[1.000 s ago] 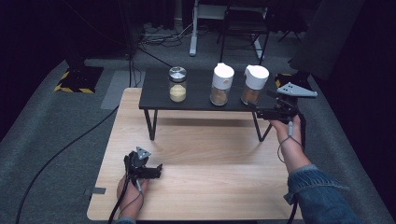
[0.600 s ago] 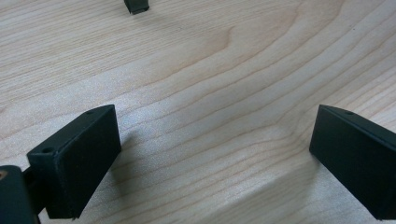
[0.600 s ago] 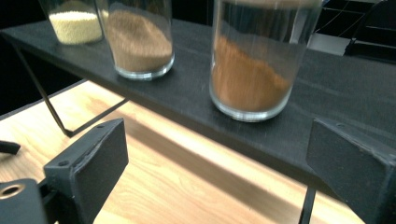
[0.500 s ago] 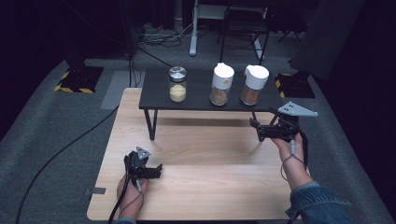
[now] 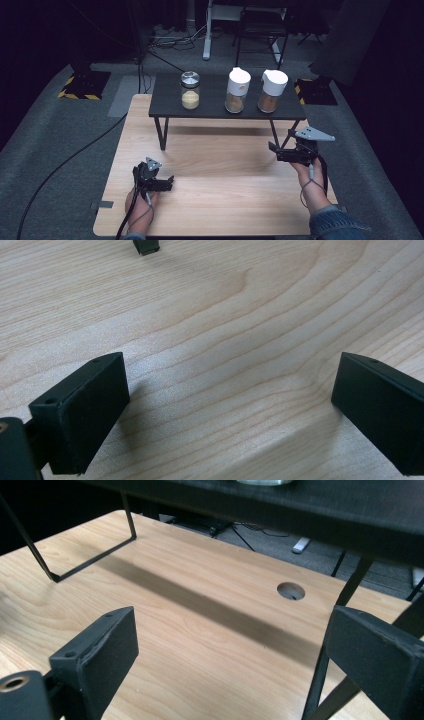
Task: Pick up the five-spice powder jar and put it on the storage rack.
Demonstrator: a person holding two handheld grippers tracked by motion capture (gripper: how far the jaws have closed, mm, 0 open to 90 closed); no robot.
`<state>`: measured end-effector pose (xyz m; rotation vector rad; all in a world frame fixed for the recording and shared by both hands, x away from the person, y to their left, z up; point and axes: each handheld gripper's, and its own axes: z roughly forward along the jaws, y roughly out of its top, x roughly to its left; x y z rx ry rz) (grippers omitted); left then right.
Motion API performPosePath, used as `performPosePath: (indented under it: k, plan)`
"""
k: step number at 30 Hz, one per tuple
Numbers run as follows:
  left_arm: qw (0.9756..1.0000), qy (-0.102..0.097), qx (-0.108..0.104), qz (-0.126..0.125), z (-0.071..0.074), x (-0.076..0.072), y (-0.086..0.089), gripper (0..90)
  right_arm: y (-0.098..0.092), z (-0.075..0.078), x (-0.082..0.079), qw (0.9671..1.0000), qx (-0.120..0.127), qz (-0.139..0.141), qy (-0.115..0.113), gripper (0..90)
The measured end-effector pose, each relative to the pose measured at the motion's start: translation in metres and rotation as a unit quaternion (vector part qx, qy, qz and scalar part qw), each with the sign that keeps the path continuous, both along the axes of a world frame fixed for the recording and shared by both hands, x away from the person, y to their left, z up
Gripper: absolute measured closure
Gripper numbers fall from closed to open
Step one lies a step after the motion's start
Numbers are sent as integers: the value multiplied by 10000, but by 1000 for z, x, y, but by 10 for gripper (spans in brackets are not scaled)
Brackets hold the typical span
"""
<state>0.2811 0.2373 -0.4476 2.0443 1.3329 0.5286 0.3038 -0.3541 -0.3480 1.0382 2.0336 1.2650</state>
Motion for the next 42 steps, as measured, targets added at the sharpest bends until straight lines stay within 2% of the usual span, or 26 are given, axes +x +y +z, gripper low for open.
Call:
performPosePath:
  k: [7,11,17,28,42]
  plan:
    - [10000,2,-4,-3,0,0,0,20,1,-13,-5,9999,-62,34,80,61]
    - [10000,1,-1,-1,0,0,0,20,3,-19,-5,9996,-114,24,264,61]
    - [10000,1,-1,-1,0,0,0,20,5,-31,-6,9990,-165,53,407,61]
    - [10000,1,0,-2,0,0,0,20,10,-44,-9,9982,-314,111,497,68]
    - [10000,2,0,-2,0,0,0,20,15,-64,-7,9961,-418,188,750,70]
